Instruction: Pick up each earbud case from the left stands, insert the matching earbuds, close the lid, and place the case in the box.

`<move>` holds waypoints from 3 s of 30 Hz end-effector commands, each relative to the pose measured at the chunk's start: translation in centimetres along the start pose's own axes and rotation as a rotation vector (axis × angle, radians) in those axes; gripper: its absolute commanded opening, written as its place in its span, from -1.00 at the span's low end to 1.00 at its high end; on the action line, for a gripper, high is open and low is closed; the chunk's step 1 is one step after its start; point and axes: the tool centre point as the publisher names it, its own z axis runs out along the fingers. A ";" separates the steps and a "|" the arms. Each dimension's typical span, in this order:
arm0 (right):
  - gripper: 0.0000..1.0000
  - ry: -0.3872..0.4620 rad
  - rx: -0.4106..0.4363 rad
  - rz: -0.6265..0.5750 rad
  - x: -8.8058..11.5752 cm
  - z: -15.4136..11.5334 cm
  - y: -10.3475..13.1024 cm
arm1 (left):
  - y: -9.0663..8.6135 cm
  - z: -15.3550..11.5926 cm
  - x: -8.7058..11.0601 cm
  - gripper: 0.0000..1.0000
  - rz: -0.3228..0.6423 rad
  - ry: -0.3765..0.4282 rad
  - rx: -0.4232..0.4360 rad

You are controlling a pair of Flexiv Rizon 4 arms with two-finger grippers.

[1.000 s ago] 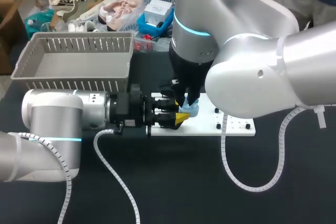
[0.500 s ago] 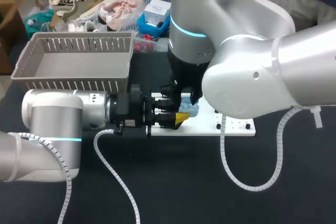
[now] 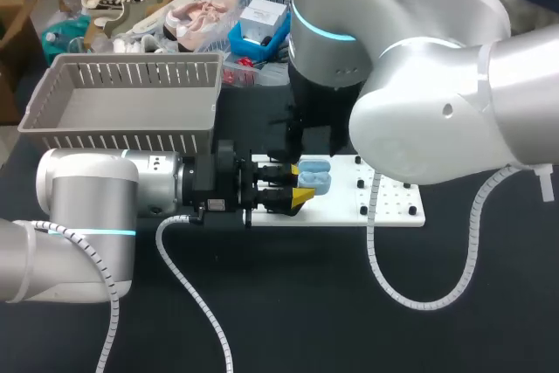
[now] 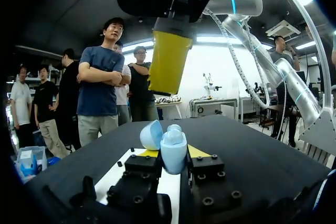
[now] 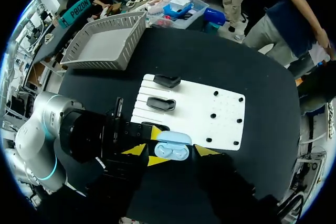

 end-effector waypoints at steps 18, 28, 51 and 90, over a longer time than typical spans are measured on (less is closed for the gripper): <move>0.97 -0.065 0.110 0.236 -2.5 3.1 -4.2 | -0.1 -0.1 0.0 -1.00 0.001 0.000 -0.003; 0.98 -0.016 0.127 0.252 -2.4 4.9 -4.8 | -0.1 -0.1 0.0 -1.00 0.001 0.000 -0.003; 1.00 0.022 0.145 0.224 0.9 2.9 -5.0 | -0.1 -0.1 0.0 -1.00 0.001 0.000 -0.003; 1.00 -0.175 -0.068 0.245 5.9 -3.2 -11.0 | 1.3 -1.4 -2.1 -1.00 -0.046 -0.004 -0.036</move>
